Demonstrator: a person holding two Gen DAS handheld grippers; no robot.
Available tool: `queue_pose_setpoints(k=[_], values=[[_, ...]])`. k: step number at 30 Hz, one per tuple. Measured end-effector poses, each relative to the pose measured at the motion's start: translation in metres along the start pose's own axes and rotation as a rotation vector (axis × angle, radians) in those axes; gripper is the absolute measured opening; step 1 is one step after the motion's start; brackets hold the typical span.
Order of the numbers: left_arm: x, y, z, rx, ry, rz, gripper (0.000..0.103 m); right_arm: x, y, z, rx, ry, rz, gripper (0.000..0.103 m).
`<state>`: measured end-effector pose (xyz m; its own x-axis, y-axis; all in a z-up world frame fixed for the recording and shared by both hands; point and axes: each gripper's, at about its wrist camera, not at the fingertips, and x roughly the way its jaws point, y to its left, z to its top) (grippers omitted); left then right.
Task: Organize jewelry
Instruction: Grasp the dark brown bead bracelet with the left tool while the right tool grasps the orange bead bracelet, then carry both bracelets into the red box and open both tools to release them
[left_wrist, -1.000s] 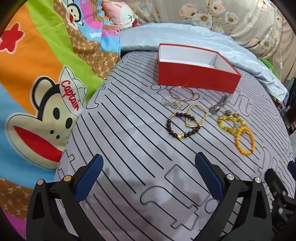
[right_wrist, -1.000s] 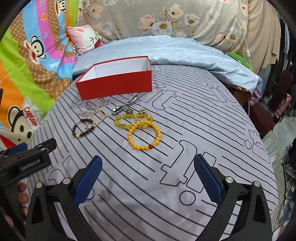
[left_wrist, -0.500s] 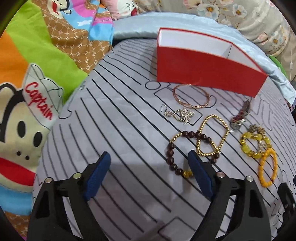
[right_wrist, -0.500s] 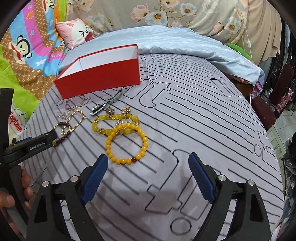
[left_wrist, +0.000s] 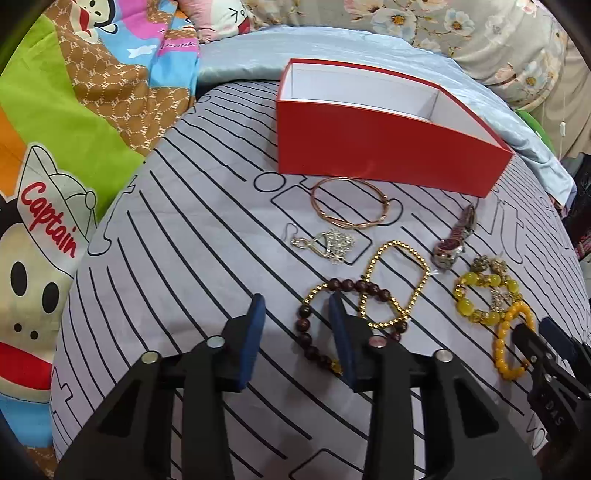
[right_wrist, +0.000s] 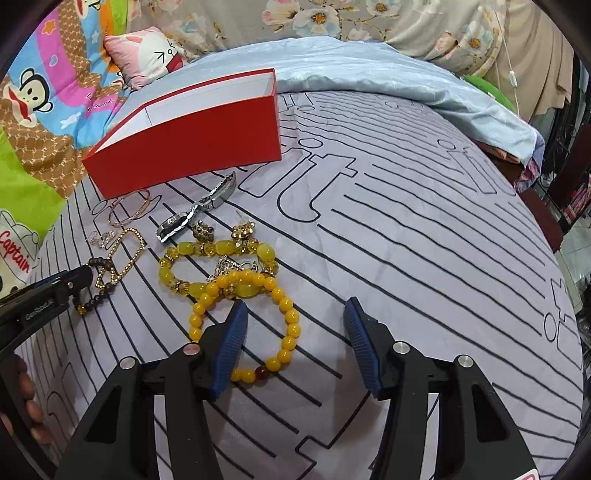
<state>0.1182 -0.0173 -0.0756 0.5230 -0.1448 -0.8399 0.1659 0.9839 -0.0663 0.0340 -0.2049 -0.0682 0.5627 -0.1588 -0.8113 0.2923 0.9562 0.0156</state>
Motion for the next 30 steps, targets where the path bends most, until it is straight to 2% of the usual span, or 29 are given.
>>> queue_pose_setpoints(k=[3, 5, 9, 13, 19, 30], values=[[-0.001, -0.004, -0.001, 0.008, 0.004, -0.016, 0.02, 0.0, -0.001, 0.0, 0.0, -0.002, 0.001, 0.044], [-0.002, -0.007, -0.002, 0.015, 0.006, -0.02, 0.017, -0.001, -0.002, -0.001, 0.003, -0.002, -0.001, 0.04], [-0.004, -0.011, -0.004, 0.019, 0.011, -0.036, 0.007, -0.002, -0.006, -0.002, 0.012, -0.006, -0.001, 0.024], [-0.007, -0.013, -0.006, 0.022, 0.014, -0.059, 0.007, -0.004, -0.007, -0.003, 0.017, -0.001, 0.014, 0.009], [-0.022, -0.013, -0.008, 0.018, -0.003, -0.104, 0.007, -0.012, -0.008, -0.005, 0.029, -0.001, 0.045, 0.007], [-0.071, -0.014, -0.013, 0.04, -0.063, -0.186, 0.007, -0.052, -0.006, -0.005, 0.019, -0.069, 0.083, 0.007]])
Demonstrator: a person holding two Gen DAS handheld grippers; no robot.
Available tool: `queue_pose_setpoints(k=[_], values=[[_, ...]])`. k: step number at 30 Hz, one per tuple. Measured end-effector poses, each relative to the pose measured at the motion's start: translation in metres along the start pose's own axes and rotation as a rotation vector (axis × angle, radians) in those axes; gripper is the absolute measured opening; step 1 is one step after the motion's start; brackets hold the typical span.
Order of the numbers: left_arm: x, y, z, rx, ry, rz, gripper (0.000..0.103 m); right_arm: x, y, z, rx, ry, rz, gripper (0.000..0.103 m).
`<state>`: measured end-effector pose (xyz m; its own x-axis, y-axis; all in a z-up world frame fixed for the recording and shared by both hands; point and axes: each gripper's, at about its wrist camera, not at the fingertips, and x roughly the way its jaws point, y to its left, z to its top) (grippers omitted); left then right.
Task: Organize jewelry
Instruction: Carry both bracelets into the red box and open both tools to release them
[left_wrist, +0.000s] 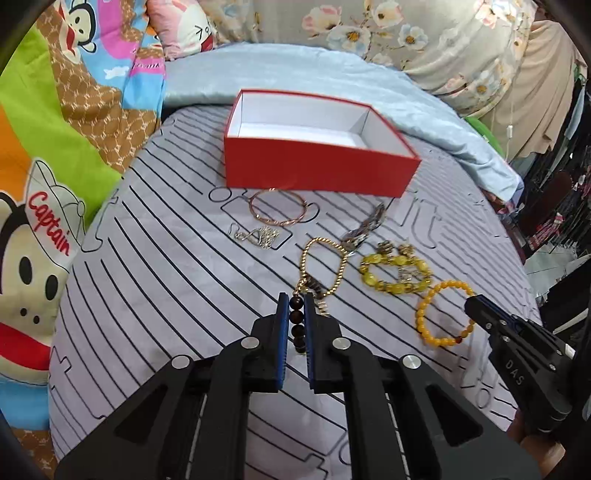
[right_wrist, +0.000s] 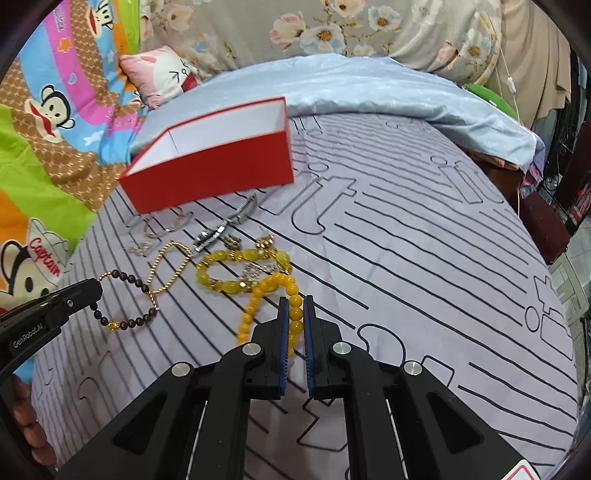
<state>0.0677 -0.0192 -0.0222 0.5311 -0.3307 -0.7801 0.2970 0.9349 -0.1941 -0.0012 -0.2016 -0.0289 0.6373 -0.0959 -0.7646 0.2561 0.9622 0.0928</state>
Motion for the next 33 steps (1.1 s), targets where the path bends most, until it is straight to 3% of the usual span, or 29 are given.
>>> queue_pose_setpoints(k=[11, 18, 24, 33], values=[[-0.038, -0.013, 0.016, 0.032, -0.069, -0.038, 0.007, -0.042, 0.011, 0.019, -0.033, -0.073, 0.067, 0.007], [-0.046, -0.017, 0.064, 0.065, -0.139, -0.074, 0.007, -0.048, 0.023, 0.071, -0.087, -0.128, 0.139, 0.007], [-0.03, -0.017, 0.133, 0.097, -0.21, -0.072, 0.007, -0.02, 0.043, 0.142, -0.126, -0.166, 0.194, 0.007], [0.048, 0.003, 0.221, 0.072, -0.196, -0.082, 0.007, 0.072, 0.074, 0.234, -0.142, -0.117, 0.287, 0.007]])
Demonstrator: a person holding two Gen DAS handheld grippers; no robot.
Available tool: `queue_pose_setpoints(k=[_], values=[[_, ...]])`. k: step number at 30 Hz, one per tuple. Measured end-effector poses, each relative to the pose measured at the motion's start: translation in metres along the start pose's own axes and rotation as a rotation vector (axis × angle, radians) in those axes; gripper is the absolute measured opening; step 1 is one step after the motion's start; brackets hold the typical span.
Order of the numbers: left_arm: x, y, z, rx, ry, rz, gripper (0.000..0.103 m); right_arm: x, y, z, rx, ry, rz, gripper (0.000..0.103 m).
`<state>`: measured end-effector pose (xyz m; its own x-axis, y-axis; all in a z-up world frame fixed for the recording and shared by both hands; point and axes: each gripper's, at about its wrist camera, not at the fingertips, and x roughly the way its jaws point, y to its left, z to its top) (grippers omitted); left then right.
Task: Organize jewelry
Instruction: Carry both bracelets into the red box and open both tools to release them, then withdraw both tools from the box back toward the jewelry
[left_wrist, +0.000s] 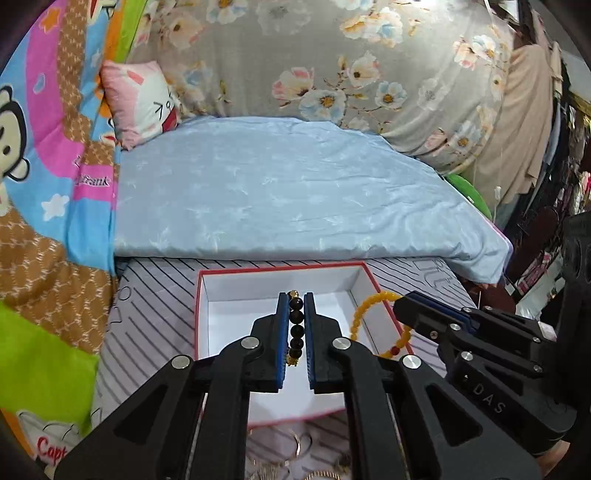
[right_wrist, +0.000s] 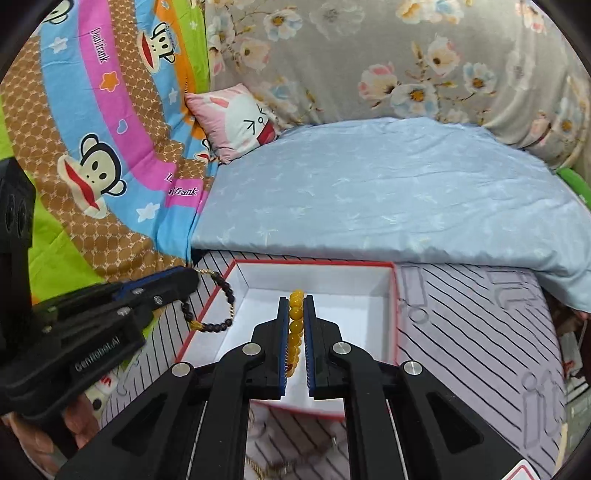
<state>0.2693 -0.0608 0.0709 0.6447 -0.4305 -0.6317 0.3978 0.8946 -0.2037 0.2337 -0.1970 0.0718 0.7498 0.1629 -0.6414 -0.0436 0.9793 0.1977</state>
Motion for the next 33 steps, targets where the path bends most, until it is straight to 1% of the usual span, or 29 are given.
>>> queue_pose_setpoints(k=[2, 5, 7, 10, 14, 16, 17, 18, 19, 21, 22, 24, 26, 31, 33], values=[[0.023, 0.006, 0.006, 0.0, 0.022, -0.016, 0.007, 0.024, -0.005, 0.008, 0.014, 0.024, 0.037, 0.007], [0.052, 0.013, 0.009, 0.003, 0.04, -0.02, 0.007, 0.057, -0.011, 0.011, 0.018, 0.066, 0.048, 0.007], [0.07, 0.019, 0.007, 0.005, 0.061, -0.032, 0.007, 0.077, -0.014, 0.01, 0.006, 0.101, 0.031, 0.007], [0.097, 0.026, 0.005, 0.01, 0.093, -0.017, 0.007, 0.103, -0.022, 0.005, -0.005, 0.152, -0.003, 0.007], [0.118, 0.036, 0.0, 0.005, 0.132, 0.005, 0.008, 0.123, -0.036, 0.0, -0.013, 0.196, -0.08, 0.007], [0.122, 0.039, -0.003, 0.005, 0.134, 0.018, 0.009, 0.121, -0.04, -0.001, -0.027, 0.186, -0.133, 0.015], [0.122, 0.041, -0.004, 0.005, 0.135, 0.042, 0.012, 0.117, -0.04, -0.001, -0.037, 0.172, -0.166, 0.018], [0.121, 0.043, -0.005, 0.003, 0.134, 0.049, 0.024, 0.113, -0.041, -0.001, -0.041, 0.158, -0.185, 0.026], [0.119, 0.045, -0.004, -0.002, 0.128, 0.057, 0.04, 0.106, -0.042, -0.002, -0.043, 0.139, -0.202, 0.032], [0.106, 0.048, -0.004, -0.017, 0.09, 0.086, 0.055, 0.092, -0.043, -0.002, -0.041, 0.116, -0.222, 0.036], [0.098, 0.049, -0.005, -0.017, 0.072, 0.097, 0.056, 0.083, -0.041, -0.004, -0.047, 0.099, -0.225, 0.036], [0.086, 0.048, -0.007, -0.016, 0.061, 0.123, 0.057, 0.065, -0.038, -0.009, -0.053, 0.075, -0.23, 0.038], [0.071, 0.048, -0.013, -0.018, 0.052, 0.145, 0.058, 0.044, -0.032, -0.018, -0.053, 0.056, -0.215, 0.041], [0.029, 0.044, -0.036, 0.007, 0.023, 0.242, 0.063, 0.001, -0.018, -0.05, -0.053, 0.044, -0.202, 0.043], [0.017, 0.044, -0.047, 0.001, 0.027, 0.243, 0.063, -0.013, -0.016, -0.066, -0.044, 0.051, -0.2, 0.043]])
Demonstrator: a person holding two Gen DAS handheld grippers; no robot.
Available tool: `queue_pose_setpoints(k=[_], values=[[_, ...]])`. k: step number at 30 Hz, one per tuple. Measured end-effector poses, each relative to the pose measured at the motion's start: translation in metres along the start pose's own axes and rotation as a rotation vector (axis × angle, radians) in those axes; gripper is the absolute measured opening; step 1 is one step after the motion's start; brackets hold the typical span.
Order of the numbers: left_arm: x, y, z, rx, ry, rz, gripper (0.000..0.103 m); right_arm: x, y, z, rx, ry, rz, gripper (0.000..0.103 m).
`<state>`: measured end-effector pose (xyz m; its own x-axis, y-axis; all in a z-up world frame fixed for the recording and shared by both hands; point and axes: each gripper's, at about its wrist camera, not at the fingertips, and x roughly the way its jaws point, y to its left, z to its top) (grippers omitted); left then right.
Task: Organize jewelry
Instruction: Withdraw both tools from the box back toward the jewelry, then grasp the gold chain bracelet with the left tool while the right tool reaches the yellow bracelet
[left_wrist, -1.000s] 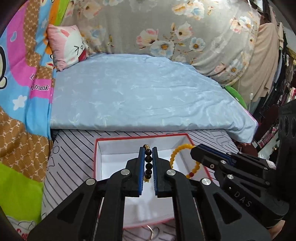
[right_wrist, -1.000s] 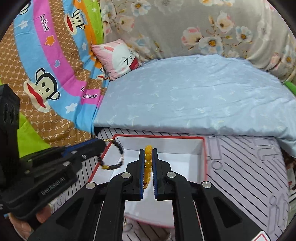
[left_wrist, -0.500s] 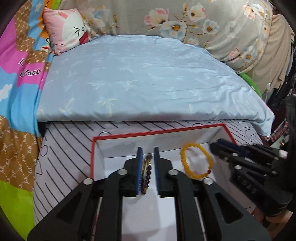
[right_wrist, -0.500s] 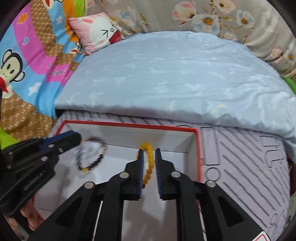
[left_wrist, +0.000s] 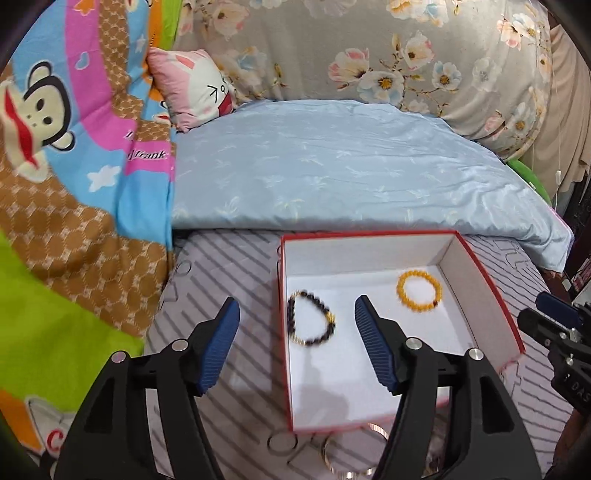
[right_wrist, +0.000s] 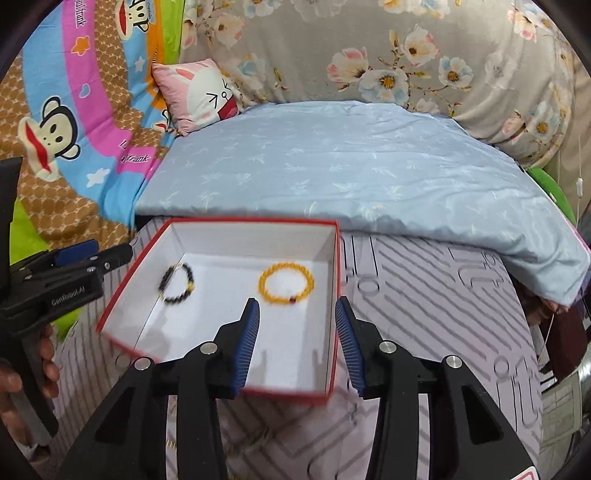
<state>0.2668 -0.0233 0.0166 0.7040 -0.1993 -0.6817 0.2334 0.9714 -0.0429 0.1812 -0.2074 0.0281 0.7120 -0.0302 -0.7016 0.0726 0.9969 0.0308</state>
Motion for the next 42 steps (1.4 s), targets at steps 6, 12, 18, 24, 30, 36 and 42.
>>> queue_pose_setpoints(k=[6, 12, 18, 24, 30, 36, 42], values=[[-0.031, 0.007, -0.04, -0.045, 0.032, 0.014, 0.063, -0.03, -0.001, -0.05, 0.033, 0.037, -0.006, 0.043], [-0.05, 0.005, -0.081, -0.068, 0.068, 0.018, 0.063, -0.052, 0.004, -0.092, 0.042, 0.065, -0.024, 0.043], [-0.058, -0.006, -0.12, -0.079, 0.133, -0.027, 0.063, -0.06, 0.002, -0.126, 0.096, 0.114, -0.003, 0.043], [-0.055, -0.022, -0.144, -0.073, 0.184, -0.061, 0.063, -0.064, 0.001, -0.142, 0.124, 0.135, 0.003, 0.043], [-0.048, -0.038, -0.154, -0.055, 0.198, -0.081, 0.06, -0.064, 0.001, -0.147, 0.129, 0.144, 0.008, 0.043], [-0.033, -0.055, -0.16, -0.018, 0.226, -0.083, 0.047, -0.061, -0.002, -0.149, 0.142, 0.15, 0.013, 0.043], [-0.032, -0.063, -0.162, 0.03, 0.203, -0.071, 0.02, -0.054, -0.003, -0.15, 0.149, 0.158, 0.017, 0.043]])
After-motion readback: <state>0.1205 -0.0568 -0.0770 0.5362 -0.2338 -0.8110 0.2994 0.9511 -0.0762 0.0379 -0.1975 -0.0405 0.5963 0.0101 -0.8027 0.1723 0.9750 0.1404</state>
